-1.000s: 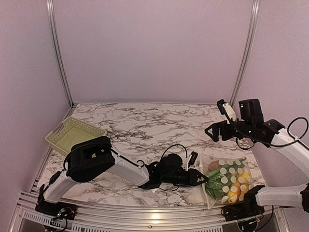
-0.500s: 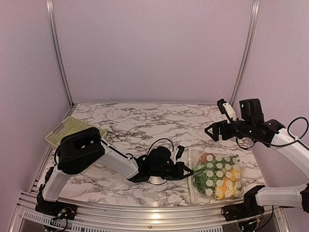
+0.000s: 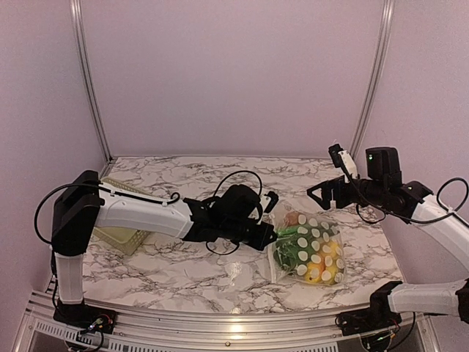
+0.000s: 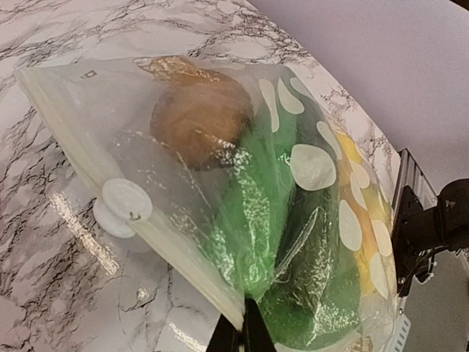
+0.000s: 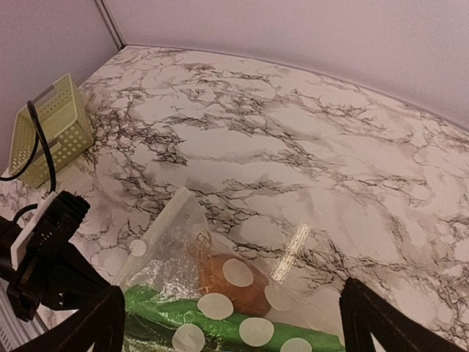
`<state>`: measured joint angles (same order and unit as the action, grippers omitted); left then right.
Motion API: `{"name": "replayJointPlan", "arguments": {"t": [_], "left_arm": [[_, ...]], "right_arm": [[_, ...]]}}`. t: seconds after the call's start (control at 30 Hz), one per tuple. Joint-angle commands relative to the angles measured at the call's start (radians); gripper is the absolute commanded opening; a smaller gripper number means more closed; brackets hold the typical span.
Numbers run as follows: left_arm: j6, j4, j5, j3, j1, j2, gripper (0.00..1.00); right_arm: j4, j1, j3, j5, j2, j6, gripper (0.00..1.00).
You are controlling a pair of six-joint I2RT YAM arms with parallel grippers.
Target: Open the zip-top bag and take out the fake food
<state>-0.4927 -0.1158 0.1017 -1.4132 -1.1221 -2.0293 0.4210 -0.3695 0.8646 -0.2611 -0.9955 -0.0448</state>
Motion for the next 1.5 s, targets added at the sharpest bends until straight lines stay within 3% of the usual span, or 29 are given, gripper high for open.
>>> {"name": "replayJointPlan", "arguments": {"t": [0.0, 0.37, 0.73, 1.17, 1.47], "left_arm": [[0.203, 0.266, -0.094, -0.064, 0.020, 0.076, 0.00], [0.477, 0.500, -0.201, -0.168, 0.050, 0.198, 0.00], [0.846, 0.618, -0.154, -0.209, 0.053, 0.314, 0.00], [1.159, 0.780, -0.185, -0.329, 0.053, 0.375, 0.00], [1.276, 0.795, -0.107, -0.209, 0.053, 0.439, 0.00]], "right_arm": [[-0.052, 0.013, 0.026, -0.039, 0.020, -0.006, 0.99], [-0.120, 0.020, 0.049, -0.096, -0.003, 0.005, 0.99], [-0.189, 0.022, 0.042, -0.210, -0.008, 0.041, 0.99], [-0.287, 0.021, -0.003, -0.395, 0.040, 0.065, 0.99], [-0.378, -0.021, -0.086, -0.524, 0.089, 0.081, 0.90]]}}
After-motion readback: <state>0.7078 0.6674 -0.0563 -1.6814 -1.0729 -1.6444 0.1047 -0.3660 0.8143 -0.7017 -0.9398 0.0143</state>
